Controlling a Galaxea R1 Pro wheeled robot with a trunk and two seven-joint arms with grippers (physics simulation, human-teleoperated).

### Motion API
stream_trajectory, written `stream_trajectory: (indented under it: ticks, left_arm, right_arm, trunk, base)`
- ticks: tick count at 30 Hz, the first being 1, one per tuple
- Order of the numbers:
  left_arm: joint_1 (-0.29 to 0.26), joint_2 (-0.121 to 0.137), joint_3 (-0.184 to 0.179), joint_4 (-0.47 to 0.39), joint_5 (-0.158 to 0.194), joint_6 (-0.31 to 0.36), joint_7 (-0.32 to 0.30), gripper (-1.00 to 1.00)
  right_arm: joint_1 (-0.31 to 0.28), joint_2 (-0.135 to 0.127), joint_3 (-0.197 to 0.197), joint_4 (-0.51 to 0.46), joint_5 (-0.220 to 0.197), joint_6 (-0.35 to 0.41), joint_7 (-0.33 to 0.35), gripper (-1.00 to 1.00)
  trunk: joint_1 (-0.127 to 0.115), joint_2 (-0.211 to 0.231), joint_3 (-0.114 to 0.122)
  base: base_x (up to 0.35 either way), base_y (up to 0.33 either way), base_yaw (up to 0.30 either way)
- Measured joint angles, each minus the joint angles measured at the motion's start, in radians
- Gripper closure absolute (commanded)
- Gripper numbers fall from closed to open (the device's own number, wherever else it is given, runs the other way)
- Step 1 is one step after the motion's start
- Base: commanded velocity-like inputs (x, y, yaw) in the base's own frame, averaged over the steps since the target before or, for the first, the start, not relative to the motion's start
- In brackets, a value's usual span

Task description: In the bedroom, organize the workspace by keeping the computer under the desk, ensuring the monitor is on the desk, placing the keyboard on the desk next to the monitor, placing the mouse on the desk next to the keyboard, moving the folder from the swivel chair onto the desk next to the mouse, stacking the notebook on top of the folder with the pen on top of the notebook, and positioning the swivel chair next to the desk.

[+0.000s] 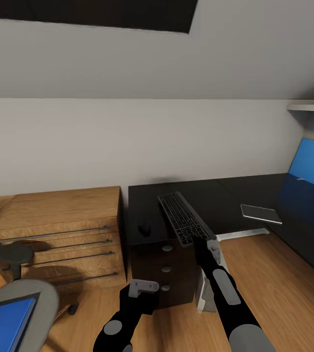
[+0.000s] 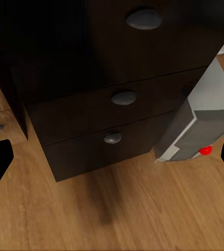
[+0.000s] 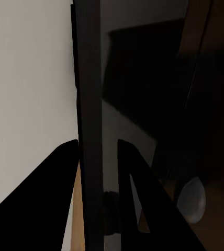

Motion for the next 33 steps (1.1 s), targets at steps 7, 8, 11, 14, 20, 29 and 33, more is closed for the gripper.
stream_trajectory:
  ticks: [7, 8, 11, 14, 20, 29, 33]
  left_arm:
    - [0.0, 0.0, 0.0, 0.0, 0.001, 0.0, 0.0, -1.0]
    - [0.0, 0.0, 0.0, 0.0, 0.001, 0.0, 0.0, -1.0]
    - [0.0, 0.0, 0.0, 0.0, 0.001, 0.0, 0.0, -1.0]
    - [0.0, 0.0, 0.0, 0.0, 0.001, 0.0, 0.0, -1.0]
    - [0.0, 0.0, 0.0, 0.0, 0.001, 0.0, 0.0, -1.0]
    - [0.0, -0.001, 0.0, 0.0, 0.001, 0.001, 0.0, -1.0]
    - [0.0, 0.0, 0.0, 0.0, 0.0, 0.0, 0.0, -1.0]
  right_arm:
    - [0.0, 0.0, 0.001, -0.001, 0.0, 0.0, -0.001, -1.0]
    - [0.0, 0.0, 0.001, -0.001, 0.0, 0.0, -0.004, -1.0]
    - [0.0, 0.0, 0.001, -0.001, 0.0, 0.0, -0.009, -1.0]
    - [0.0, 0.0, 0.001, -0.002, 0.0, 0.0, -0.01, -1.0]
    - [0.0, 0.0, 0.001, -0.002, 0.0, 0.0, -0.009, -1.0]
    - [0.0, -0.001, -0.001, 0.0, 0.001, -0.005, -0.012, -1.0]
    - [0.0, -0.004, -0.007, 0.0, 0.002, -0.007, -0.028, -1.0]
  trunk:
    - [0.0, 0.0, 0.0]
    - [0.0, 0.0, 0.0]
    - [0.0, 0.0, 0.0]
    - [0.0, 0.0, 0.0]
    - [0.0, 0.0, 0.0]
    - [0.001, 0.0, 0.0]
    - [0.0, 0.0, 0.0]
  base:
    - [0.001, 0.0, 0.0]
    - [0.0, 0.0, 0.0]
    - [0.0, 0.0, 0.0]
    - [0.0, 0.0, 0.0]
    - [0.0, 0.0, 0.0]
    - [-0.189, -0.101, 0.0]
    - [-0.137, -0.286, 0.0]
